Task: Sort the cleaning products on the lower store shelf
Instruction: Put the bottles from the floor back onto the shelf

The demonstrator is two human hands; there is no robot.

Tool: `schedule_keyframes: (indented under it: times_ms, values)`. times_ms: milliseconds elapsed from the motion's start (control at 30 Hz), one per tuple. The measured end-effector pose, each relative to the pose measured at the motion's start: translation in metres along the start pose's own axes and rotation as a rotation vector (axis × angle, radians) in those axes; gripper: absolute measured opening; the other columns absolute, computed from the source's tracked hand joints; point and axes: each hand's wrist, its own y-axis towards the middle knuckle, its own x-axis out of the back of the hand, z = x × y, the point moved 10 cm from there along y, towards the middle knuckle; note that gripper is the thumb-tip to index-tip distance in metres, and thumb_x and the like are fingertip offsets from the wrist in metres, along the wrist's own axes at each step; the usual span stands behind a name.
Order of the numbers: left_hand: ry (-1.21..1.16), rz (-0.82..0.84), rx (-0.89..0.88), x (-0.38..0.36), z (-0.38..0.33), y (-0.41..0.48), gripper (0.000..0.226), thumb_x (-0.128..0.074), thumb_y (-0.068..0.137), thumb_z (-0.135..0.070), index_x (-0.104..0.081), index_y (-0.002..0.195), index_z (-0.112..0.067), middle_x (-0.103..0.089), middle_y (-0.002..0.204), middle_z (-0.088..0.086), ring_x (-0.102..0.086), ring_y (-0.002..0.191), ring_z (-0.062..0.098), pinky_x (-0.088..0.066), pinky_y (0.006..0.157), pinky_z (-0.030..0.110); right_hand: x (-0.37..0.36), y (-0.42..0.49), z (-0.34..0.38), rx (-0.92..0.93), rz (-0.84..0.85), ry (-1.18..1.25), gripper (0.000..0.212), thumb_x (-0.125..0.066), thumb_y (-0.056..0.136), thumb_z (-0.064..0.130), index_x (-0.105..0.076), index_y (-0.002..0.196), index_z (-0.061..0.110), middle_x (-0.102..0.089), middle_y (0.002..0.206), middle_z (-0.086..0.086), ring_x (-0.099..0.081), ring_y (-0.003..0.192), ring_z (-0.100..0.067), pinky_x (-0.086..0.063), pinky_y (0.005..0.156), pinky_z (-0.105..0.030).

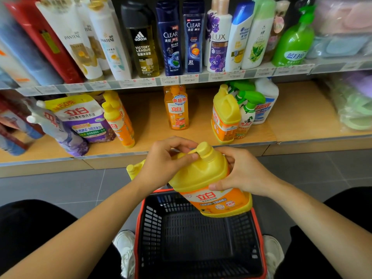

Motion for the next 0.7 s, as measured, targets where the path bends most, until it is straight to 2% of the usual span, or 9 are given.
schedule_keyframes:
  times_ms: [67,133,200,300,400,500,600,700]
  values:
    - [0.067,0.032,-0.072,-0.001,-0.008,-0.001,0.036,-0.083,0.083,-0.02,-0.073,0.116,-0.026,-0.069,0.104,-0.005,-0.065,0.099,0.014,-0.055,0.084,0.033,-0.001,0.0,0.003,0.012,-0.009,-0.029,0.085,-0.096,0.058,0.041,-0.059,0.135,0.034,-0.069,0.125,0.014,-0.066,0.116,-0.01,-0.055,0.098,-0.046]
    - [0.08,0.141,-0.131,-0.013,-0.017,-0.004,0.049,-0.083,0.082,-0.024,-0.067,0.128,-0.028,-0.066,0.116,-0.008,-0.062,0.111,0.015,-0.052,0.088,0.024,-0.003,-0.001,0.007,0.029,-0.019,-0.073,0.086,-0.095,0.058,0.044,-0.058,0.136,0.035,-0.069,0.124,0.015,-0.066,0.115,-0.008,-0.056,0.096,-0.044]
    - [0.076,0.224,-0.158,-0.027,-0.022,-0.007,0.052,-0.083,0.082,-0.026,-0.065,0.131,-0.025,-0.067,0.119,-0.011,-0.062,0.115,0.014,-0.05,0.092,0.023,-0.006,-0.002,0.01,0.041,-0.018,-0.143,0.089,-0.094,0.056,0.049,-0.057,0.137,0.036,-0.069,0.122,0.016,-0.066,0.112,-0.006,-0.057,0.094,-0.043]
    - [0.096,0.204,-0.18,-0.031,-0.026,-0.008,0.031,-0.081,0.085,-0.023,-0.073,0.113,-0.016,-0.068,0.106,-0.004,-0.063,0.103,0.014,-0.049,0.085,0.027,-0.013,-0.003,0.011,0.052,0.009,-0.182,0.087,-0.093,0.056,0.051,-0.057,0.135,0.038,-0.07,0.118,0.018,-0.067,0.108,-0.005,-0.058,0.089,-0.041]
    - [0.071,0.099,-0.186,-0.026,-0.028,-0.008,0.009,-0.076,0.089,-0.019,-0.074,0.095,-0.012,-0.063,0.095,-0.001,-0.061,0.092,0.016,-0.048,0.079,0.03,-0.019,-0.002,0.008,0.037,0.026,-0.199,0.085,-0.091,0.055,0.056,-0.057,0.131,0.04,-0.071,0.113,0.019,-0.068,0.104,-0.005,-0.059,0.086,-0.041]
    - [0.074,0.019,-0.184,-0.022,-0.03,-0.005,0.008,-0.074,0.091,-0.019,-0.074,0.089,-0.011,-0.061,0.092,-0.002,-0.061,0.089,0.016,-0.049,0.076,0.033,-0.022,0.0,0.004,0.01,0.024,-0.145,0.084,-0.092,0.054,0.056,-0.058,0.13,0.041,-0.073,0.11,0.018,-0.068,0.102,-0.004,-0.06,0.086,-0.039]
    - [0.1,0.032,-0.189,-0.019,-0.025,-0.002,0.014,-0.07,0.094,-0.024,-0.074,0.105,-0.016,-0.067,0.103,-0.006,-0.063,0.1,0.014,-0.049,0.084,0.027,-0.017,0.002,0.002,0.004,0.012,-0.033,0.076,-0.094,0.058,0.047,-0.063,0.126,0.038,-0.074,0.111,0.017,-0.07,0.103,-0.005,-0.059,0.088,-0.041]
    - [0.119,-0.053,-0.093,0.001,-0.003,-0.002,0.041,-0.069,0.092,-0.035,-0.062,0.131,-0.024,-0.064,0.125,-0.013,-0.057,0.122,0.011,-0.045,0.099,0.027,0.0,0.004,-0.005,-0.025,-0.067,0.126,0.067,-0.095,0.057,0.041,-0.068,0.118,0.036,-0.076,0.108,0.012,-0.073,0.1,-0.009,-0.061,0.086,-0.042]
